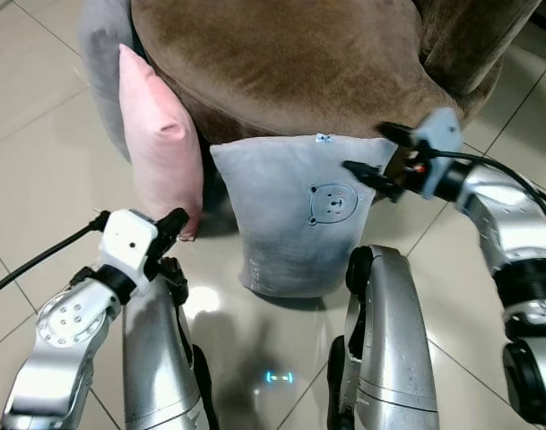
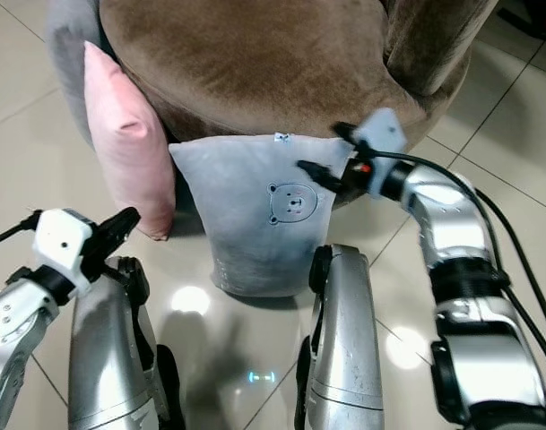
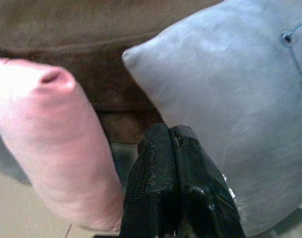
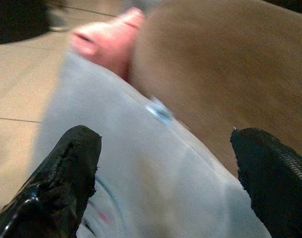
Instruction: Move the pillow to the sofa from floor
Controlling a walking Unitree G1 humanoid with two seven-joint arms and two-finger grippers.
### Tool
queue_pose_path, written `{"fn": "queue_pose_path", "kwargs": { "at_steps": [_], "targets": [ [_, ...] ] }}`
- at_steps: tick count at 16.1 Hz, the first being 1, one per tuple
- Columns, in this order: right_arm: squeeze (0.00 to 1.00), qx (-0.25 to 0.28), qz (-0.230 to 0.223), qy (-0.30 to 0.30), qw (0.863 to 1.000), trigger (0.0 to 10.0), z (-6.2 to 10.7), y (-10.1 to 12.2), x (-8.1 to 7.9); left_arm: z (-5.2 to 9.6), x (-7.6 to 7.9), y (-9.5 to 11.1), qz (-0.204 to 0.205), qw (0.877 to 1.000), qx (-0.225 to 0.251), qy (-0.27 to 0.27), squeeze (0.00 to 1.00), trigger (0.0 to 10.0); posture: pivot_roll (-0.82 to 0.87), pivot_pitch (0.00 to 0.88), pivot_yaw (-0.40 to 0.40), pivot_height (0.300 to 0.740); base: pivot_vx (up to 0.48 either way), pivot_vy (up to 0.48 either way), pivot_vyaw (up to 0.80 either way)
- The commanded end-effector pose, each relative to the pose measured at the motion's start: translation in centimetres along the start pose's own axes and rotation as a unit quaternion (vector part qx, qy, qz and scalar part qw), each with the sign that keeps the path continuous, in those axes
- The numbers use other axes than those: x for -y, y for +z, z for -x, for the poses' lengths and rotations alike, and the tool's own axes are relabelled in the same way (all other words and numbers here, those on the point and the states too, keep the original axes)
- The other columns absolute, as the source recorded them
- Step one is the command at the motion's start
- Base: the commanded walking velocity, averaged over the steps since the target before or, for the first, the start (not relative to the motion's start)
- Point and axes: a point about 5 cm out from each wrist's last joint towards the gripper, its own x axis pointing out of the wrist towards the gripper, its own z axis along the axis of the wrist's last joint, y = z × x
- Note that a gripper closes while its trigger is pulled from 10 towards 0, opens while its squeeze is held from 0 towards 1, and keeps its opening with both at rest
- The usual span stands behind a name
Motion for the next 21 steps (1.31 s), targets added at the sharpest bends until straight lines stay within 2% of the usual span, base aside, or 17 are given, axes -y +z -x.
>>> {"fn": "queue_pose_path", "kwargs": {
  "at_steps": [1,4,6,7,9,10,12,15,19,21],
  "targets": [
    [1.0,0.001,0.018,0.028,0.999,10.0,-0.7,0.3,-0.6,0.0,0.2,-0.4,-0.01,1.0,-0.006,-0.017,0.0,10.0,-0.02,0.13,0.022,0.38,0.0,0.0,0.0],
    [1.0,-0.002,0.049,0.076,0.996,10.0,-2.4,1.2,-1.4,-0.9,-0.3,-0.3,-0.023,0.999,-0.002,-0.032,0.0,10.0,-0.01,0.083,0.031,0.38,0.0,0.0,0.0],
    [1.0,-0.014,0.078,0.086,0.993,10.0,-3.5,1.5,-1.7,-1.2,-0.7,-0.3,-0.034,0.999,-0.001,-0.037,0.0,10.0,-0.01,0.062,0.035,0.38,0.0,0.0,0.0],
    [1.0,-0.028,0.092,0.068,0.993,10.0,-4.1,1.6,-1.5,-1.4,-0.9,-0.3,-0.038,0.999,0.0,-0.038,0.0,10.0,0.0,0.05,0.036,0.38,0.0,0.0,0.0],
    [0.99,-0.087,0.13,0.026,0.987,10.0,-5.4,0.7,-1.4,-1.6,-1.2,-0.5,-0.045,0.998,-0.002,-0.044,0.0,10.0,0.0,0.038,0.041,0.38,0.0,0.0,0.0],
    [0.0,-0.122,0.149,0.008,0.981,10.0,-5.7,-0.1,-1.4,-1.7,-1.2,-0.6,-0.046,0.998,-0.002,-0.048,0.0,10.0,0.0,0.036,0.044,0.38,0.0,0.0,0.0],
    [0.0,-0.195,0.173,-0.035,0.965,10.0,-6.0,-1.9,-1.4,-1.8,-1.0,-0.9,-0.048,0.997,-0.006,-0.058,0.0,10.0,0.0,0.035,0.046,0.38,0.0,0.0,0.0],
    [0.0,-0.267,0.212,-0.027,0.94,10.0,-5.7,-4.5,-2.2,-1.8,-1.0,-1.2,-0.044,0.997,-0.007,-0.063,0.0,10.0,-0.01,0.041,0.046,0.38,0.0,0.0,0.0],
    [0.0,-0.304,0.26,-0.034,0.916,10.0,-5.9,-5.4,-2.6,-1.9,-0.9,-1.4,-0.042,0.997,-0.01,-0.068,0.0,10.0,0.0,0.053,0.043,0.38,0.0,0.0,0.0],
    [0.0,-0.323,0.289,0.024,0.901,10.0,-6.0,-6.3,-3.8,-1.7,-0.7,-1.6,-0.035,0.996,-0.016,-0.082,0.0,10.0,0.0,0.061,0.038,0.38,0.0,0.0,0.0]
  ]
}}
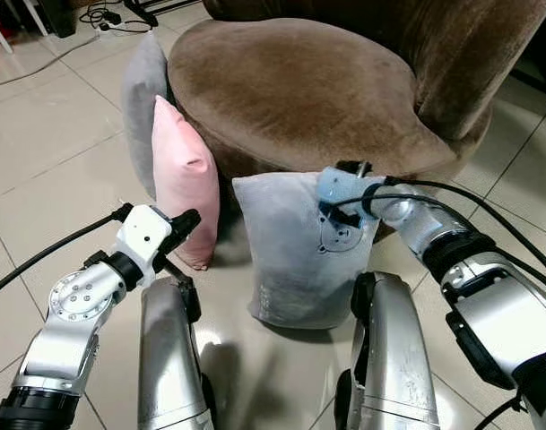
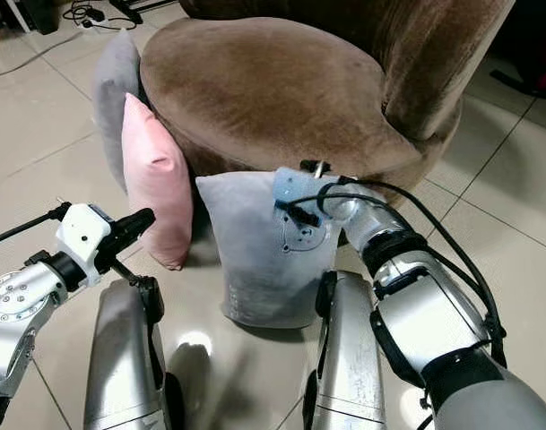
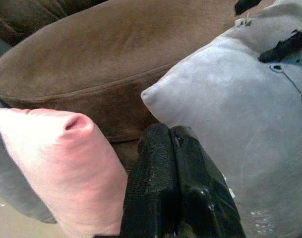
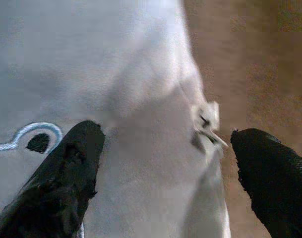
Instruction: Move the pillow to the sofa from floor
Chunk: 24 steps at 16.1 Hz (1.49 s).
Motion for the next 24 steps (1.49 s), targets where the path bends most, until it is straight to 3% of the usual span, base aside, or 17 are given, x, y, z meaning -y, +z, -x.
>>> {"fn": "queue_pose_path", "kwargs": {
  "at_steps": [1,5,7,8,9,10,24],
  "targets": [
    [0.0,-0.011,0.022,0.039,0.999,10.0,-0.1,-0.3,-0.9,0.2,0.4,-0.3,0.003,1.0,-0.01,-0.019,0.0,10.0,0.0,0.069,0.036,0.38,0.0,0.0,0.0],
    [0.0,-0.014,0.058,0.115,0.992,10.0,0.1,-0.6,-1.6,0.9,1.0,-0.8,0.019,0.998,-0.028,-0.055,0.0,10.0,-0.01,0.085,0.035,0.38,0.0,0.0,0.0],
    [0.0,-0.018,0.064,0.124,0.99,10.0,0.1,-0.7,-1.9,1.0,1.2,-0.9,0.022,0.997,-0.031,-0.062,0.0,10.0,-0.02,0.089,0.031,0.38,0.0,0.0,0.0],
    [0.0,-0.019,0.064,0.126,0.99,4.8,0.1,-0.8,-2.0,1.1,1.2,-0.9,0.022,0.997,-0.031,-0.063,0.0,10.0,-0.02,0.09,0.03,0.38,0.0,0.0,0.0],
    [0.0,-0.019,0.063,0.133,0.989,3.5,0.1,-0.9,-2.1,1.1,1.3,-0.9,0.022,0.997,-0.031,-0.064,0.0,10.0,-0.02,0.093,0.025,0.38,0.0,0.0,0.0],
    [0.0,-0.019,0.062,0.138,0.988,0.0,0.2,-0.9,-2.2,1.2,1.3,-0.9,0.024,0.997,-0.032,-0.066,0.0,10.0,-0.02,0.093,0.023,0.38,0.0,0.0,0.0],
    [0.0,-0.001,0.042,0.161,0.986,0.0,0.2,-0.9,-2.9,1.1,1.5,-0.9,0.028,0.997,-0.029,-0.066,0.0,10.0,-0.03,0.072,0.018,0.38,0.0,0.0,0.0]
  ]
}}
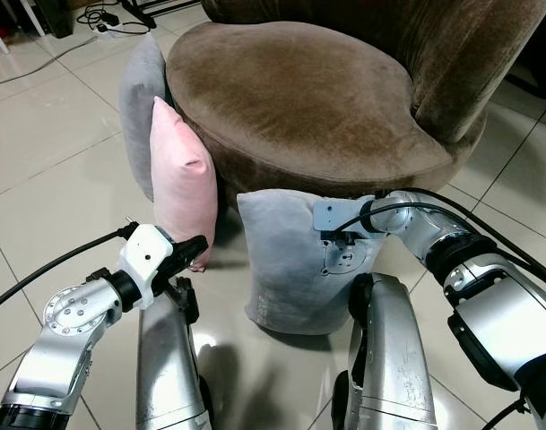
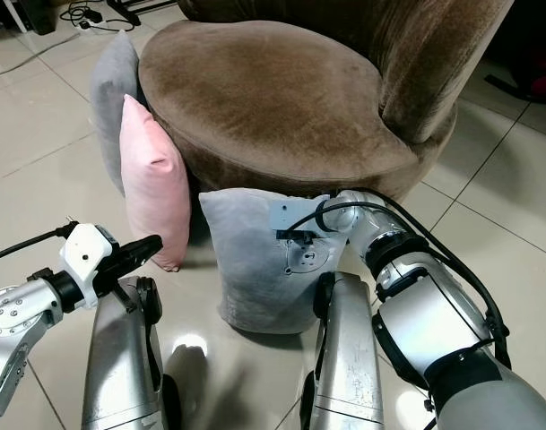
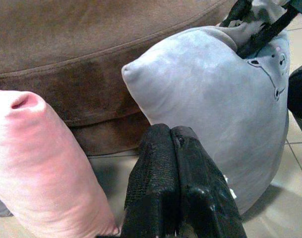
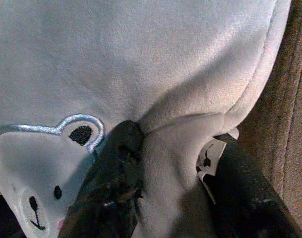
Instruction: Move the pillow to the sofa from floor
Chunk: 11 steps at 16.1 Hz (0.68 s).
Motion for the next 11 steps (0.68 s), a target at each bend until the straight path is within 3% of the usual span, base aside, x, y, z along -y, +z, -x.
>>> {"fn": "queue_pose_path", "kwargs": {
  "at_steps": [1,9,11],
  "targets": [
    [0.0,-0.001,-0.01,0.025,1.0,0.0,-0.4,-0.4,-1.2,-0.2,0.1,0.1,-0.003,1.0,0.001,-0.003,0.0,10.0,-0.03,0.064,0.02,0.38,0.0,0.0,0.0],
    [0.0,0.022,-0.036,0.007,0.999,0.0,-0.6,-0.8,-2.1,-0.4,0.3,0.1,-0.003,1.0,0.003,-0.005,0.0,10.0,-0.03,0.05,0.03,0.38,0.0,0.0,0.0],
    [0.0,0.063,-0.068,-0.019,0.996,0.0,-0.1,-0.9,-1.7,-0.2,0.2,0.2,-0.002,1.0,0.008,0.012,0.0,10.0,-0.03,0.054,0.029,0.38,0.0,0.0,0.0]
  ]
}}
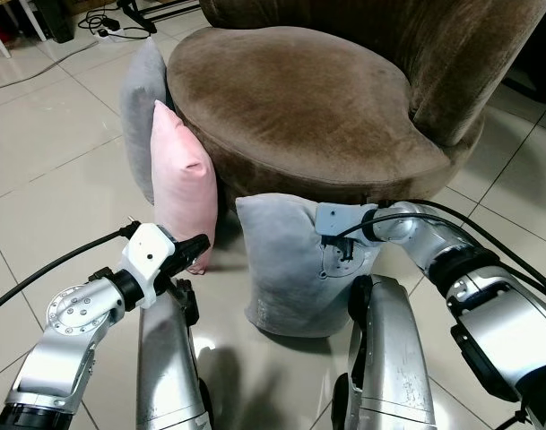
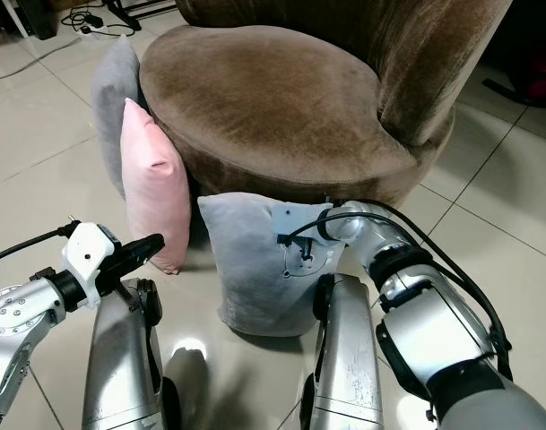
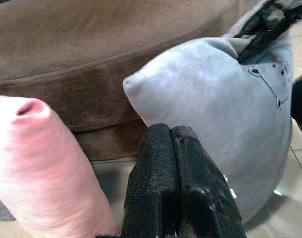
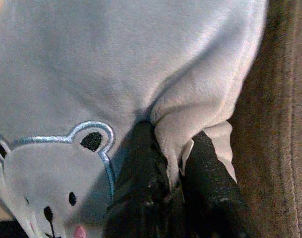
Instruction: Move the pillow to the sofa from floor
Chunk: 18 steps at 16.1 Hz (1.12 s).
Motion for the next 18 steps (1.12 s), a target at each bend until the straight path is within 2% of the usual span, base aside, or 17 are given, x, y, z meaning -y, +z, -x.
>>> {"fn": "queue_pose_path", "kwargs": {
  "at_steps": [1,2,4,5,7,8,9,10,11,12,13,18],
  "targets": [
    [0.0,0.033,-0.028,0.0,0.999,0.0,0.4,-0.4,-0.3,0.2,0.1,0.2,0.001,1.0,0.007,0.011,0.0,10.0,-0.03,0.053,0.029,0.38,0.0,0.0,0.0],
    [0.0,0.08,-0.057,-0.015,0.995,0.0,1.2,-0.5,-0.3,0.4,0.3,0.3,0.005,1.0,0.015,0.023,0.0,10.0,-0.03,0.06,0.023,0.38,0.0,0.0,0.0],
    [0.0,0.172,-0.107,-0.061,0.977,0.0,4.3,-0.7,0.8,0.3,0.1,0.8,0.008,0.998,0.031,0.054,0.0,10.0,-0.04,0.068,0.023,0.38,0.0,0.0,0.0],
    [0.0,0.184,-0.112,-0.069,0.974,0.0,5.0,-0.7,0.9,0.4,0.2,0.9,0.011,0.998,0.035,0.057,0.0,10.0,-0.04,0.07,0.023,0.38,0.0,0.0,0.0],
    [0.0,0.241,-0.138,-0.141,0.95,0.0,9.9,-0.3,2.4,0.1,0.5,1.8,0.014,0.996,0.056,0.075,0.0,10.0,-0.06,0.067,0.021,0.38,0.0,0.0,0.0],
    [0.0,0.253,-0.131,-0.166,0.944,0.0,11.0,0.1,2.6,0.1,0.5,2.1,0.014,0.995,0.062,0.079,0.0,10.0,-0.07,0.064,0.019,0.38,0.0,0.0,0.0],
    [0.0,0.265,-0.131,-0.211,0.932,10.0,13.1,0.7,2.6,0.2,0.8,2.7,0.011,0.993,0.073,0.088,0.0,10.0,-0.08,0.045,0.011,0.38,0.0,0.0,0.0],
    [0.0,0.275,-0.157,-0.235,0.919,10.0,14.4,1.1,2.4,0.3,1.1,3.1,0.009,0.992,0.082,0.096,0.0,10.0,-0.08,0.04,0.01,0.38,0.0,0.0,0.0],
    [0.0,0.256,-0.177,-0.276,0.909,10.0,14.8,1.1,2.1,0.3,1.1,3.3,0.01,0.99,0.087,0.114,0.0,10.0,-0.08,0.048,0.003,0.38,0.0,0.0,0.0],
    [0.0,0.262,-0.197,-0.3,0.896,10.0,15.0,1.5,1.7,0.4,1.0,3.5,0.008,0.988,0.089,0.128,0.0,10.0,-0.08,0.038,0.005,0.38,0.0,0.0,0.0],
    [0.0,0.27,-0.243,-0.335,0.869,10.0,15.1,2.5,0.1,0.2,0.7,4.0,0.012,0.981,0.094,0.167,0.0,10.0,-0.09,0.044,0.014,0.395,0.0,0.0,0.0],
    [0.0,0.26,-0.305,-0.357,0.844,10.0,14.6,5.1,-2.2,-0.6,1.0,4.9,0.021,0.973,0.108,0.204,0.0,10.0,-0.1,0.015,0.011,0.445,0.0,0.0,0.0]
  ]
}}
